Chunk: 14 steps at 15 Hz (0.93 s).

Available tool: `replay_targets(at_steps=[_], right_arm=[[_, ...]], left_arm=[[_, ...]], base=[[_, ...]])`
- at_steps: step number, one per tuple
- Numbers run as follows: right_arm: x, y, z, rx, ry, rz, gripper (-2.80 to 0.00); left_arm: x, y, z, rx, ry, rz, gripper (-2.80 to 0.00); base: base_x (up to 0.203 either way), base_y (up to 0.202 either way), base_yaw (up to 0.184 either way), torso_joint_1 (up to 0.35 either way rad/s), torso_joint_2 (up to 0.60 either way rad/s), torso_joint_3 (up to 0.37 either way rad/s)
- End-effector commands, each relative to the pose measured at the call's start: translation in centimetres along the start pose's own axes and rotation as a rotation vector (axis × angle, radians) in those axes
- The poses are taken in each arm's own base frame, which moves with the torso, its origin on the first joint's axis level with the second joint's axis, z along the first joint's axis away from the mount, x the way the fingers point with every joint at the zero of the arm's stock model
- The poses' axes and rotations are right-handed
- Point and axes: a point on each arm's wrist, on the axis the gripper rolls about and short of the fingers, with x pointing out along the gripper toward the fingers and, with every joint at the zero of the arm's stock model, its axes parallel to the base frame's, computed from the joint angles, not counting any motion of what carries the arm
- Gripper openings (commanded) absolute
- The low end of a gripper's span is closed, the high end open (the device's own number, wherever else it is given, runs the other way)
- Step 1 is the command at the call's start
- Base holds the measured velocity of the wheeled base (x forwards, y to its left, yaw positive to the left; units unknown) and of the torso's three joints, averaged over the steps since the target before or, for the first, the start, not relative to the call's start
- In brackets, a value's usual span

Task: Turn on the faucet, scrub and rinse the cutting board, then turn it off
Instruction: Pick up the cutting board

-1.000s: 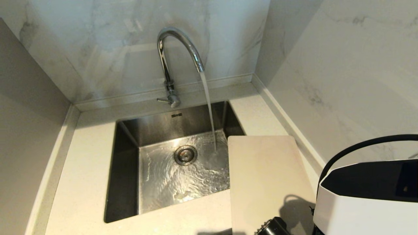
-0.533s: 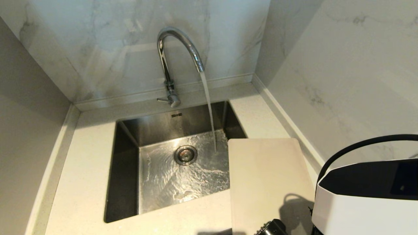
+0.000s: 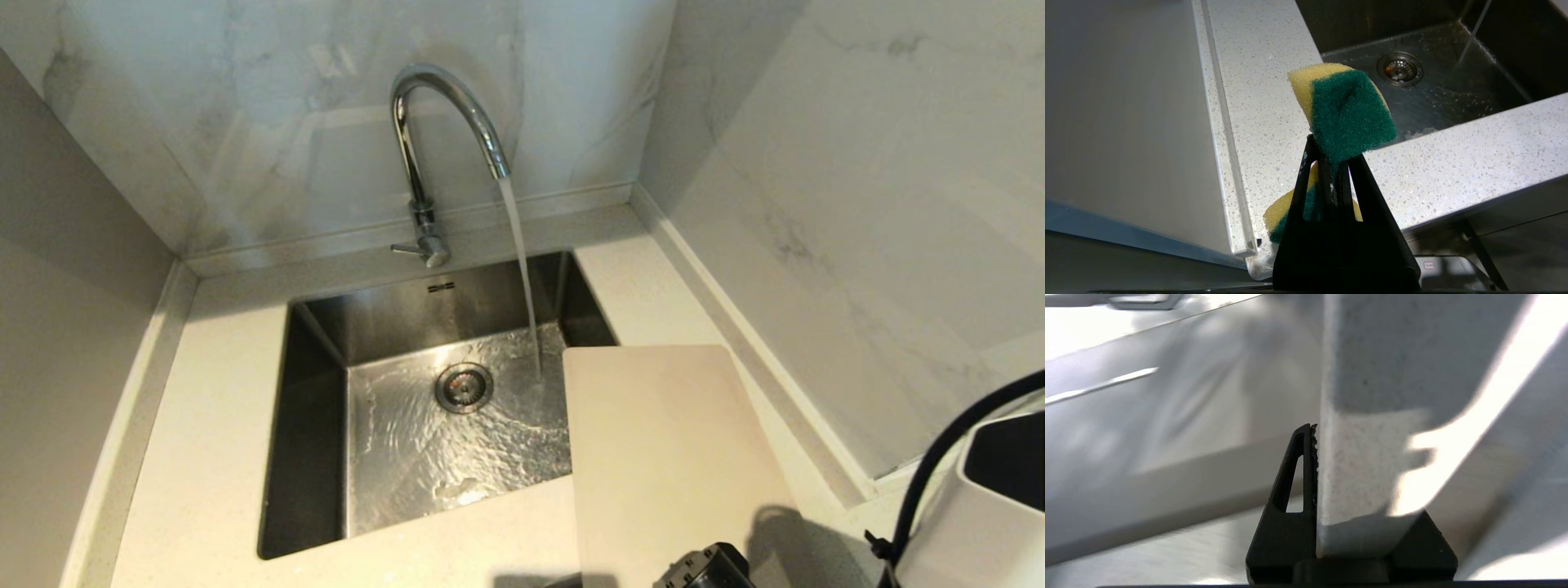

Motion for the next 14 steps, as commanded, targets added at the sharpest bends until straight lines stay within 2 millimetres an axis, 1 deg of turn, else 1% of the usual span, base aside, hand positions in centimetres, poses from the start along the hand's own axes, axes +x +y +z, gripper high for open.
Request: replay_targets(at_steps=[1,3,5,8,10,11,13,14], right_arm=[[-3.1,-1.1,-0.4,-0.023,-0.075,-0.124,-2.8],[-5.0,-1.4,-1.0,-0.064,-0.093,-0.173,-2.8],[-7.0,-1.6,-1.7,-0.093,-0.081,-0.201,-2.8],[-10.8,-2.5,-2.8,-0.129,-0.054,-0.209,-2.8],[-14.0,-3.2,-3.9,-0.2,-0.002,-0.199,-2.8],[-15.1,-3.4,-4.3,-0.225,0.021,-0.195,-2.8],[-16.5,-3.7,-4.8,-0.271,0.052,-0.208,-2.8],[-16.8,-3.7,-4.9,-0.3,0.054,-0.219,-2.8]], left_arm=[[0.0,0.0,-0.1,-0.001,0.003,0.001,-2.8],[-0.1,0.0,0.2,-0.001,-0.008,0.001,-2.8],[0.0,0.0,-0.1,-0.001,0.003,0.001,-2.8],[0.0,0.0,-0.1,-0.001,0.003,0.001,-2.8],[0.0,0.0,-0.1,-0.001,0.003,0.001,-2.8],[0.0,0.0,0.0,-0.001,0.001,0.001,-2.8],[0.0,0.0,-0.1,-0.001,0.003,0.002,-2.8],[0.0,0.0,-0.1,-0.001,0.003,0.002,-2.8]], base=[[0.0,0.0,0.0,0.0,0.0,0.0],[0.0,0.0,0.0,0.0,0.0,0.0],[0.0,0.0,0.0,0.0,0.0,0.0],[0.0,0.0,0.0,0.0,0.0,0.0],[0.0,0.0,0.0,0.0,0.0,0.0],[0.0,0.0,0.0,0.0,0.0,0.0],[0.0,0.0,0.0,0.0,0.0,0.0],[0.0,0.0,0.0,0.0,0.0,0.0]])
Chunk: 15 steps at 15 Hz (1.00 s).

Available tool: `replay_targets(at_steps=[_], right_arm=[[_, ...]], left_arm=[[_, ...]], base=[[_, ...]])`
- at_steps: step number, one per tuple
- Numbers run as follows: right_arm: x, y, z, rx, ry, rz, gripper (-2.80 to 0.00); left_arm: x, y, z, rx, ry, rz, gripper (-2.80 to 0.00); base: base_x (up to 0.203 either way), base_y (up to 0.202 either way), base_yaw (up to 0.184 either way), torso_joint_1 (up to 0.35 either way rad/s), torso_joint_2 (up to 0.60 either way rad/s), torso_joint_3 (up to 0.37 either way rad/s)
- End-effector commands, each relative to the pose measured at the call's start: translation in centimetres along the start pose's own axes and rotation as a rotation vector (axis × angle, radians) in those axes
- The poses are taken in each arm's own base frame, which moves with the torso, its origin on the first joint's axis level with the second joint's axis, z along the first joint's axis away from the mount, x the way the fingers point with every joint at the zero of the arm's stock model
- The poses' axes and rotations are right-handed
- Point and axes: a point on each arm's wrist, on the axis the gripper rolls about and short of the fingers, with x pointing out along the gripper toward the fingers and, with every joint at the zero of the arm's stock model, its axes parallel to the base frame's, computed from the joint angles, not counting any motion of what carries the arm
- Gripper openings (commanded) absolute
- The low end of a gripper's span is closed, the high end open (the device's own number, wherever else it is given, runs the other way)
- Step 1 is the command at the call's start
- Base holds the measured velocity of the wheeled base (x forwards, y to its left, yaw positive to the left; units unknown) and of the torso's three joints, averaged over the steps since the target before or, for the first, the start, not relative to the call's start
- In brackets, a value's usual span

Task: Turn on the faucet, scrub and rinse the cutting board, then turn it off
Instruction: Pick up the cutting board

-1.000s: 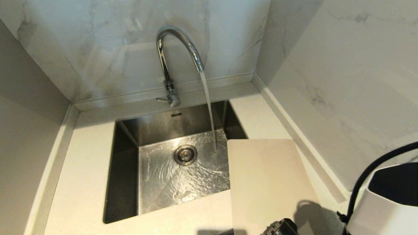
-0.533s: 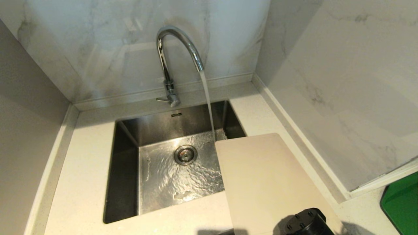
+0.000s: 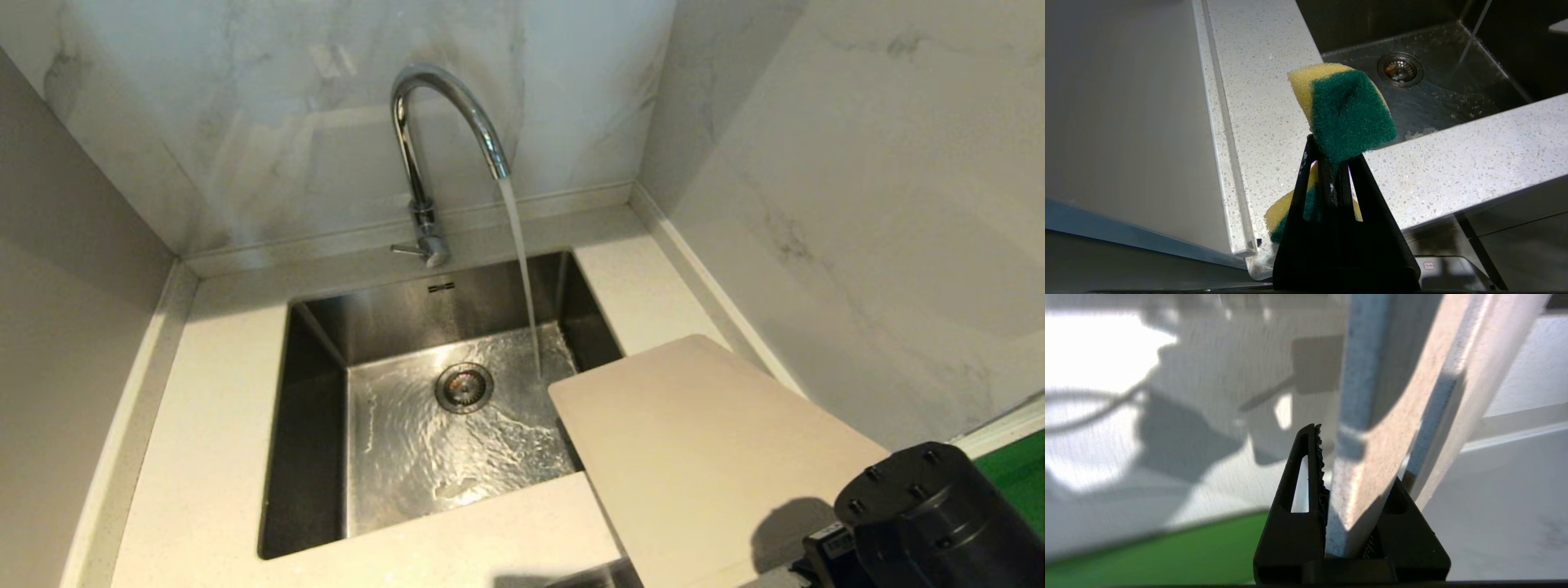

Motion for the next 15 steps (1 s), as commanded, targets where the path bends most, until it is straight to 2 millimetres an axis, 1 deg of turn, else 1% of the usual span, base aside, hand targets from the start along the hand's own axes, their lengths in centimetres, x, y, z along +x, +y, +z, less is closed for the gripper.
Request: replay_targets(at_steps=[1,8,15], right_arm=[[-1.7,-0.1,-0.9,-0.04,-0.005,-0.07,-2.8],[-3.8,0.6,-2.1,-0.213,0.0,-0.187,-2.8],[-4.7,-0.7,-2.3,-0.429,0.05,-0.38,-2.8]], left_arm=[[0.0,0.0,-0.1,0.0,0.003,0.001,-2.8],[0.0,0.0,-0.1,-0.001,0.003,0.001,-2.8],[0.0,0.0,-0.1,-0.001,0.003,0.001,-2.8]], base=[[0.0,0.0,0.0,0.0,0.0,0.0],[0.0,0.0,0.0,0.0,0.0,0.0],[0.0,0.0,0.0,0.0,0.0,0.0]])
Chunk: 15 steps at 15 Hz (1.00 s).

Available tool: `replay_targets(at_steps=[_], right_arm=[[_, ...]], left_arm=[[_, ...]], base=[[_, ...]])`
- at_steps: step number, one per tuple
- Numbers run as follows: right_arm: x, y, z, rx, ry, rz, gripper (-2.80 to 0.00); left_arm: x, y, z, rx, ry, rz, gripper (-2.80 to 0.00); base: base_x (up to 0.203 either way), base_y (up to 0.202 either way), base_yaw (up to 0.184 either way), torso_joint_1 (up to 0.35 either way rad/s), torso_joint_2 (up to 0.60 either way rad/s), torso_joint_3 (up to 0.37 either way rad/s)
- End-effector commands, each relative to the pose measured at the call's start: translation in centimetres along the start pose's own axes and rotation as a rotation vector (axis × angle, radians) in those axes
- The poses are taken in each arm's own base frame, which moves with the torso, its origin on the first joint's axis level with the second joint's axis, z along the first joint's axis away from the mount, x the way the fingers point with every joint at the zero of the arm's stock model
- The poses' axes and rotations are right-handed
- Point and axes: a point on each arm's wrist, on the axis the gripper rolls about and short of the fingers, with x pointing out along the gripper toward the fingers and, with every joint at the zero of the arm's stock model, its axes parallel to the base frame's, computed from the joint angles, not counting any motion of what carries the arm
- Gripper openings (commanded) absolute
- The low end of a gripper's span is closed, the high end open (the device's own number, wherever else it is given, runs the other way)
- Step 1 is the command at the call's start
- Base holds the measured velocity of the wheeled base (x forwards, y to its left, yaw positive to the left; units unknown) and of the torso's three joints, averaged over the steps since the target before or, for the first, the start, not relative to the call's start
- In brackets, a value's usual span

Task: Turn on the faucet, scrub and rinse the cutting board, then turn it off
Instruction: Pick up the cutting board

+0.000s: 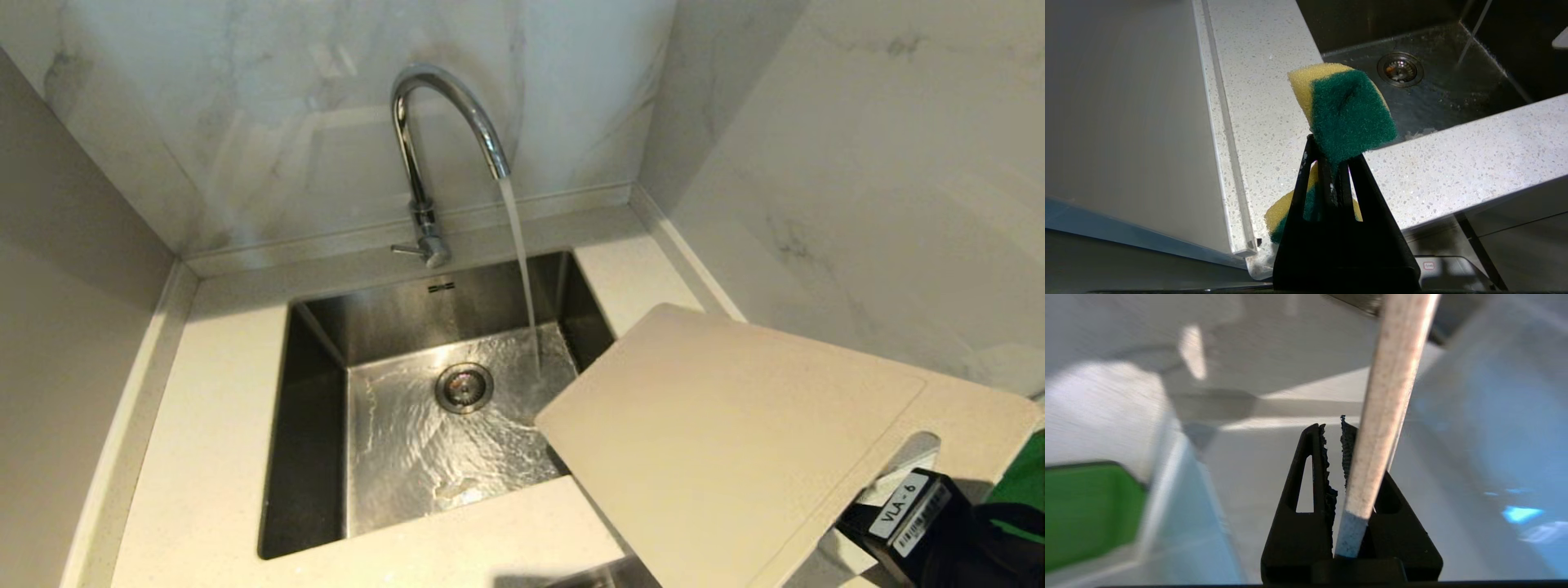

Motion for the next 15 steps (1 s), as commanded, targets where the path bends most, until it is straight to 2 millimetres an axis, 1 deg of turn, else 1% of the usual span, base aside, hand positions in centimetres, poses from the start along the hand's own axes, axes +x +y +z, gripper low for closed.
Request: replay_targets(at_steps=[1,4,9,13,15], right_arm=[[-0.4,-0.3,-0.6,-0.048,0.035,-0.049,-2.8],[-0.5,-0.2,-0.9,-0.036,0.014,-0.068,-2.8],[0.4,-0.6,-1.1,-0.015,-0.125,-0.093,-2.8],[1.2,-0.9,-0.9,-0.001,-0.288,-0.13,-2.8],[1.5,-1.1,-0.9,0.003,-0.32,-0.133,-2.8]], left_arm=[[0.0,0.0,-0.1,-0.001,0.003,0.0,-2.8],[0.0,0.0,-0.1,-0.001,0.003,0.0,-2.8],[0.0,0.0,-0.1,-0.001,0.003,0.0,-2.8],[0.0,0.0,-0.1,-0.001,0.003,0.0,-2.8],[0.0,0.0,-0.1,-0.001,0.003,0.0,-2.8]], base=[[0.0,0.0,0.0,0.0,0.0,0.0],[0.0,0.0,0.0,0.0,0.0,0.0],[0.0,0.0,0.0,0.0,0.0,0.0],[0.0,0.0,0.0,0.0,0.0,0.0],[0.0,0.0,0.0,0.0,0.0,0.0]])
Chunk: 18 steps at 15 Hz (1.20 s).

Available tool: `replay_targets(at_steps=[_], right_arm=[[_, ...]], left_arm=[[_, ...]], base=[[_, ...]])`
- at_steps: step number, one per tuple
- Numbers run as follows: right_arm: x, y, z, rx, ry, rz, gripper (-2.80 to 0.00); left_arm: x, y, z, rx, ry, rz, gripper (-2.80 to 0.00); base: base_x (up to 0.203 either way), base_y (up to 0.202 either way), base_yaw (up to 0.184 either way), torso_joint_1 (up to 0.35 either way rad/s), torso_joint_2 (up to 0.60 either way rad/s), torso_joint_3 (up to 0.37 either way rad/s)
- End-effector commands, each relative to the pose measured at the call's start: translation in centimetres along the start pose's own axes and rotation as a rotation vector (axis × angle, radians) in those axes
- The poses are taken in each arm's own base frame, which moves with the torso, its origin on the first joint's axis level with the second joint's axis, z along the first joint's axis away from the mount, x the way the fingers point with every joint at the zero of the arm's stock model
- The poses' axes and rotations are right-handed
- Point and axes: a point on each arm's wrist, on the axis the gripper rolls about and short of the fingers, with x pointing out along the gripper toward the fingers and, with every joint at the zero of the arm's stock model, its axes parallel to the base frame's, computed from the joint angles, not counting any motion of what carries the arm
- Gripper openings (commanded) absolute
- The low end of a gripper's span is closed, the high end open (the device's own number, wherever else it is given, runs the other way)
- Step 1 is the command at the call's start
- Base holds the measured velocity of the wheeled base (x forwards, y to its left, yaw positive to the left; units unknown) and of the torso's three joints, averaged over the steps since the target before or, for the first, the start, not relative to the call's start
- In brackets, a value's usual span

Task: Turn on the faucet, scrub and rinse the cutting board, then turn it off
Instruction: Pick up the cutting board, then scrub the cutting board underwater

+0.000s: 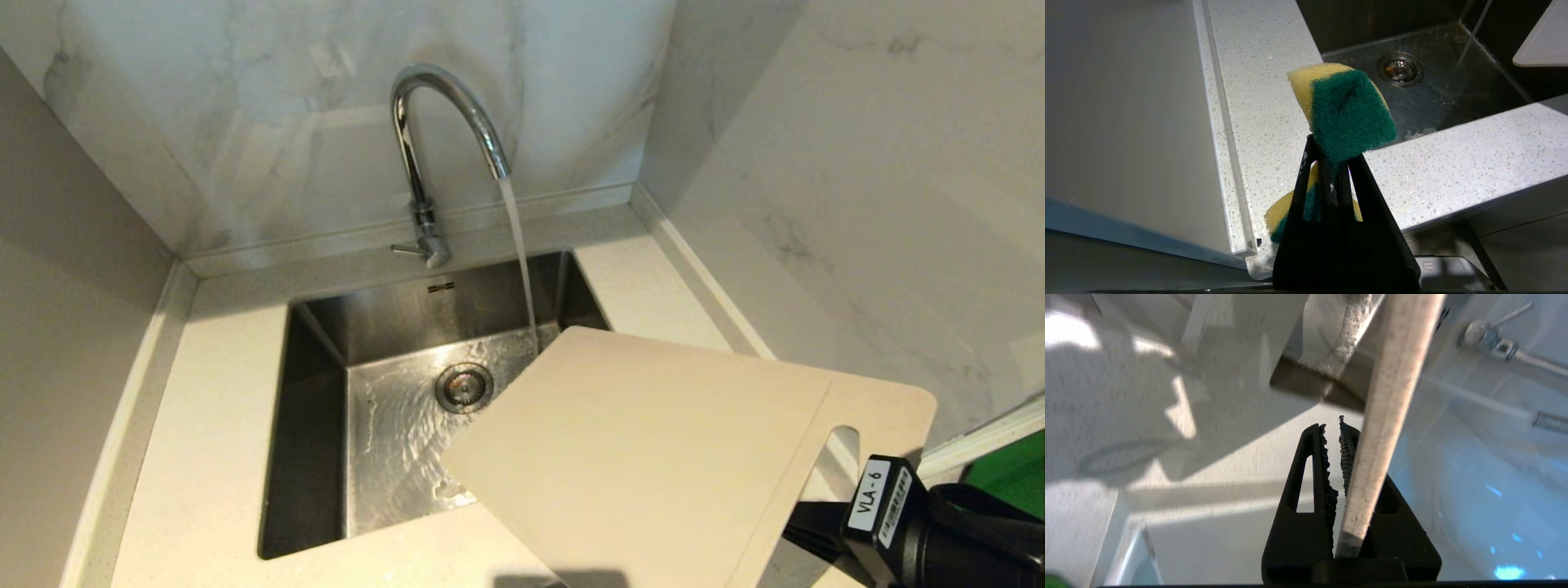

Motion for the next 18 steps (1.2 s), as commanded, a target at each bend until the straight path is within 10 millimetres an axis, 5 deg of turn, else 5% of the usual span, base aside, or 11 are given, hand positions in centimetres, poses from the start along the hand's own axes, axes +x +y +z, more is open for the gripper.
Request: replay_targets(at_steps=[1,18], right_arm=[[0.6,-0.3,-0.2,-0.007,-0.019,0.01,-2.8],[2.2,-2.9,-1.2,-0.123,-0.12,-0.051,-2.8]], left_arm=[[0.0,0.0,-0.1,0.0,0.003,0.0,-2.8],[0.0,0.0,-0.1,0.001,0.003,0.0,-2.8]], base=[[0.0,0.0,0.0,0.0,0.0,0.0],[0.0,0.0,0.0,0.0,0.0,0.0]])
